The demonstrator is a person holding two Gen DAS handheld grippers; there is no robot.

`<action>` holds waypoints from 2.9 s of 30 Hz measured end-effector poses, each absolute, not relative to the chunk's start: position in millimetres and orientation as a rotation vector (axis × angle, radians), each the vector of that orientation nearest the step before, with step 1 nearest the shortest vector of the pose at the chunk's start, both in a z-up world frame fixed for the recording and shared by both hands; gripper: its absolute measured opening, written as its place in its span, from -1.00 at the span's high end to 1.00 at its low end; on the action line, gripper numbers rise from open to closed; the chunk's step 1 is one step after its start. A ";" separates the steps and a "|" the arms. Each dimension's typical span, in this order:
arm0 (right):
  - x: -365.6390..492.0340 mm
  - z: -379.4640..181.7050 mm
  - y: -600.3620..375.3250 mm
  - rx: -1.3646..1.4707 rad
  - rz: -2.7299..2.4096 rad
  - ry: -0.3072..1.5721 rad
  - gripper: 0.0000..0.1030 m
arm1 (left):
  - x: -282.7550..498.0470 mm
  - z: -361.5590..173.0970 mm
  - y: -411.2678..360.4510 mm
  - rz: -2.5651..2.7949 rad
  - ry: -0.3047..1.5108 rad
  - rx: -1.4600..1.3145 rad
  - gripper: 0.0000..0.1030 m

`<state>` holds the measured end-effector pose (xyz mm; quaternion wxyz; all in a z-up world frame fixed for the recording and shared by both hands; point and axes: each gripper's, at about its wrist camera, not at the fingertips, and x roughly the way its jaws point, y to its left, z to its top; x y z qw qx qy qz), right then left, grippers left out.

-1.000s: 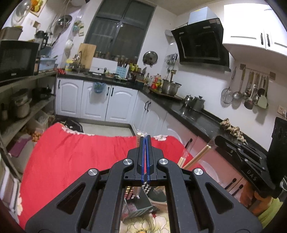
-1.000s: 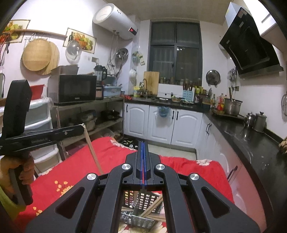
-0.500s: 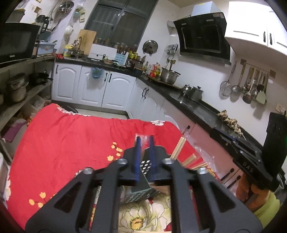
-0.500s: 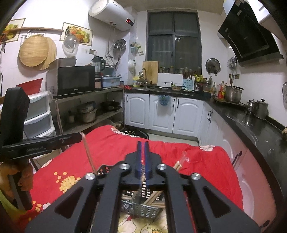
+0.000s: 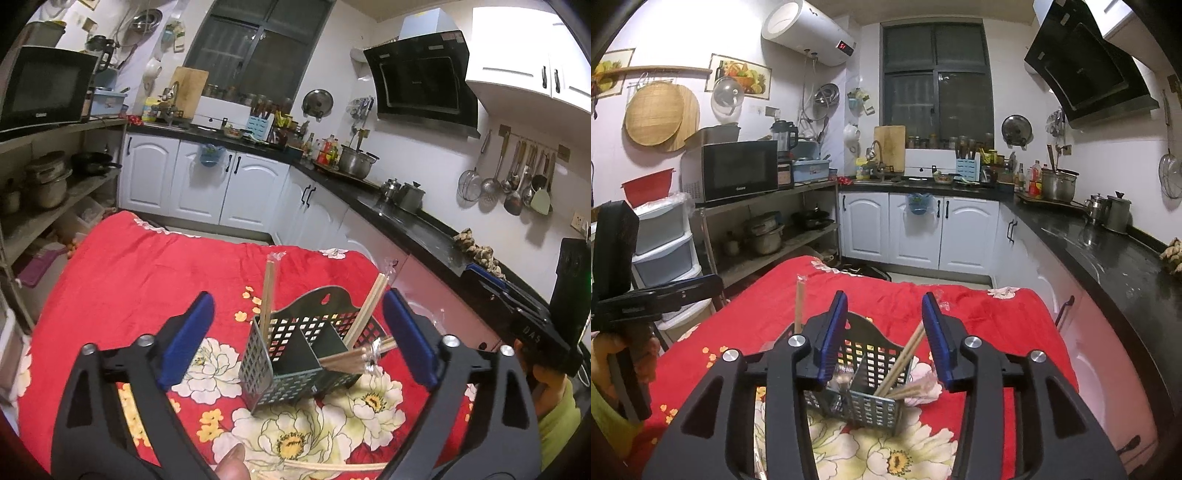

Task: Organize utensils
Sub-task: 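Open the left tool over the caddy while the right tool releases its chopstick inside, then withdraw both open tools back toward the chopstick pile, then close the left tool on a wrapped chopstick while the right tool grasps another, then lift the left tool's chopstick to the caddy while the right tool carries its chopstick there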

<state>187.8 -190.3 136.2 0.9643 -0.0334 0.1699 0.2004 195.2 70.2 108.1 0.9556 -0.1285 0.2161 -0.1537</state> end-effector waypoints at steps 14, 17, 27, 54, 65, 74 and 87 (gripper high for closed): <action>152.1 115.9 -205.6 -0.074 0.419 0.370 0.08 | 167.2 79.8 73.4 -0.287 0.481 -0.267 -0.79; 143.2 109.6 -198.6 -0.096 0.427 0.379 0.08 | 162.1 70.2 74.1 -0.286 0.502 -0.280 -0.79; 132.4 82.4 -175.9 -0.143 0.483 0.447 0.08 | 153.0 37.4 80.6 -0.268 0.593 -0.299 -0.79; 141.6 -27.0 -98.7 -0.337 0.711 0.790 0.17 | 167.1 -67.6 84.7 -0.326 0.971 -0.439 0.08; 162.8 -58.6 -54.8 -0.436 0.775 0.912 0.20 | 184.7 -81.0 83.3 -0.320 1.001 -0.372 0.87; 177.1 -56.9 -47.0 -0.406 0.747 0.895 0.83 | 187.9 -76.6 90.1 -0.332 0.986 -0.375 0.99; 162.1 26.7 -114.1 -0.206 0.718 0.687 0.89 | 175.7 -0.7 77.5 -0.416 0.819 -0.359 1.00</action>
